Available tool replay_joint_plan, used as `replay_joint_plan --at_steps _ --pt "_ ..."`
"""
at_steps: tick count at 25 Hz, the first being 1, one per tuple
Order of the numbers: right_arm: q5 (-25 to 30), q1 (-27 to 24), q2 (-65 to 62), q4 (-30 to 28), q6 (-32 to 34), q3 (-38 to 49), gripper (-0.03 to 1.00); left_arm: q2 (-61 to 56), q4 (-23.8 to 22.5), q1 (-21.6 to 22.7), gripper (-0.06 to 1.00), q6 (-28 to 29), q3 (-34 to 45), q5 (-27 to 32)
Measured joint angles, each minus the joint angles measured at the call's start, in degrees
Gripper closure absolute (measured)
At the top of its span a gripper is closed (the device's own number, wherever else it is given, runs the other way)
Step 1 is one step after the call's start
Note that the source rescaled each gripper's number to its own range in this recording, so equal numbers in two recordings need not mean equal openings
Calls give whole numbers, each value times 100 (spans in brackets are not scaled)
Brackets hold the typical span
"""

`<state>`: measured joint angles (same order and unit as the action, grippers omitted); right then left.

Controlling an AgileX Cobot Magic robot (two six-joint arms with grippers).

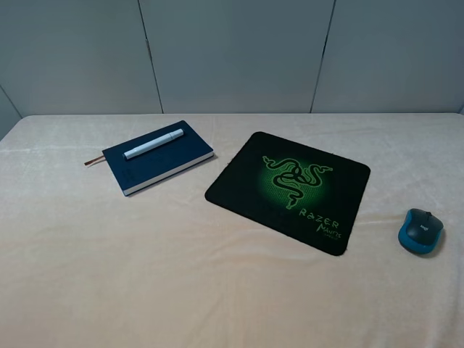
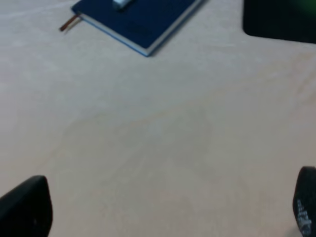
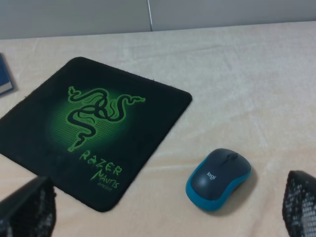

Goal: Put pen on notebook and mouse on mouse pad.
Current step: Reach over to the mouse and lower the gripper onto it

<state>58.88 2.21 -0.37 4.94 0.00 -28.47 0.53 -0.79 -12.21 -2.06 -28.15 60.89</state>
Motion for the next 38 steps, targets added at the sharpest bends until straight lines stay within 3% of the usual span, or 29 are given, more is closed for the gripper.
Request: replay_joint_plan --at_steps 9,14,18,31,38 --pt "0 0 0 0 0 0 -3 -77 0 1071 -2 0 0 -5" --pt "0 0 0 -12 71 0 -3 -78 -70 1187 -2 0 0 -5" --pt "-1 0 429 -14 494 -150 -3 -78 -84 1187 -2 0 0 -5" --pt "-316 0 4844 -260 810 -1362 -3 -78 -84 1187 -2 6 0 -5" --pt "-354 0 7021 -272 1545 -1546 -3 -78 -84 1187 -2 6 0 -5"
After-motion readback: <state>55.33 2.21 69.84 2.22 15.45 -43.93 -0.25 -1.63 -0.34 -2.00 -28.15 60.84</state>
